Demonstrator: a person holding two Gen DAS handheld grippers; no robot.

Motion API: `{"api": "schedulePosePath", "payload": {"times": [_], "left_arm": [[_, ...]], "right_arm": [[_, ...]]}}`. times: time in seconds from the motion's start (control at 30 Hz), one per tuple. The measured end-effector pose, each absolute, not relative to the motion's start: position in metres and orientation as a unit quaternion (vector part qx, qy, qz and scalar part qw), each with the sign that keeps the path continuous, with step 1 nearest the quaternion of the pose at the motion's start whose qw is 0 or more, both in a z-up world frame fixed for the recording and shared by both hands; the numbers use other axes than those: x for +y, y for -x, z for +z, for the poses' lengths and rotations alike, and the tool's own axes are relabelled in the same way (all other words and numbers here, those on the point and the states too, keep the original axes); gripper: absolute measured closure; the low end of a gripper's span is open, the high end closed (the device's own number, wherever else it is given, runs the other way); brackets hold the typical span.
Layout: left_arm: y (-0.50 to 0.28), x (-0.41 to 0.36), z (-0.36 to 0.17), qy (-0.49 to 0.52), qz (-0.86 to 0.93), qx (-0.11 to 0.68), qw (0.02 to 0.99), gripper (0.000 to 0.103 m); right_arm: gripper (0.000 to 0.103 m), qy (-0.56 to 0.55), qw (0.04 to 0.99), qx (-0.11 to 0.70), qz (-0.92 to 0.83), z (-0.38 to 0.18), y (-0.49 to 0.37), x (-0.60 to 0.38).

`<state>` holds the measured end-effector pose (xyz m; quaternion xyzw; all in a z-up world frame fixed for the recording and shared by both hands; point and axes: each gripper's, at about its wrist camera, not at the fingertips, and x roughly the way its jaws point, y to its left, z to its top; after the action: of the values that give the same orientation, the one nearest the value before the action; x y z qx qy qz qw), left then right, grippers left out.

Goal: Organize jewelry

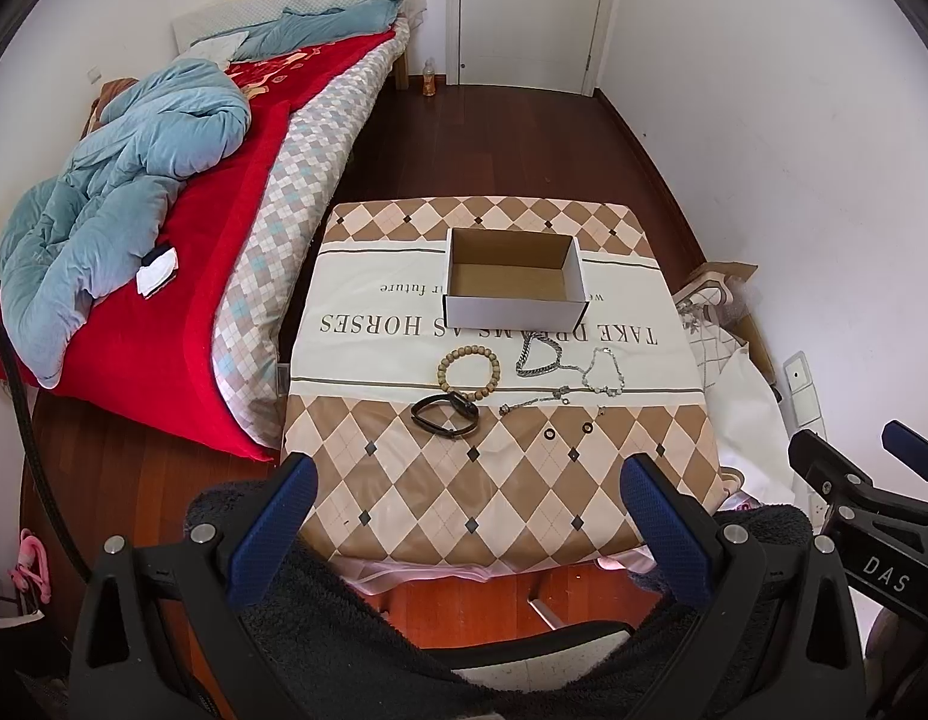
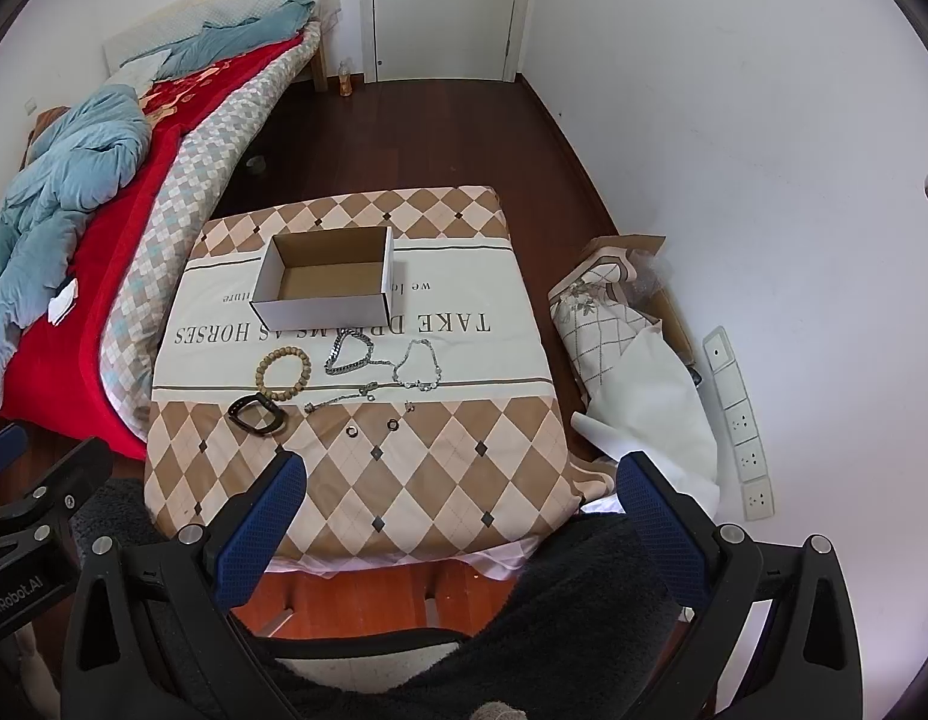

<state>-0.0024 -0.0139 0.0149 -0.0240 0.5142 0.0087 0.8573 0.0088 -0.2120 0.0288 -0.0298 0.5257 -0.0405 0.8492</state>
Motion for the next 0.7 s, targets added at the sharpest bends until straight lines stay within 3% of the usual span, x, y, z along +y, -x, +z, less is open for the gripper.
{"api": "schedulePosePath", "payload": {"times": [0.7], "left_arm": [[0.0032, -0.0115, 0.0161, 0.026, 0.009, 0.512, 0.858, 0.000]], "right_arm": [[0.000, 0.030, 0.850, 0.524, -0.041, 0.0317, -0.0077, -0.2094]]}}
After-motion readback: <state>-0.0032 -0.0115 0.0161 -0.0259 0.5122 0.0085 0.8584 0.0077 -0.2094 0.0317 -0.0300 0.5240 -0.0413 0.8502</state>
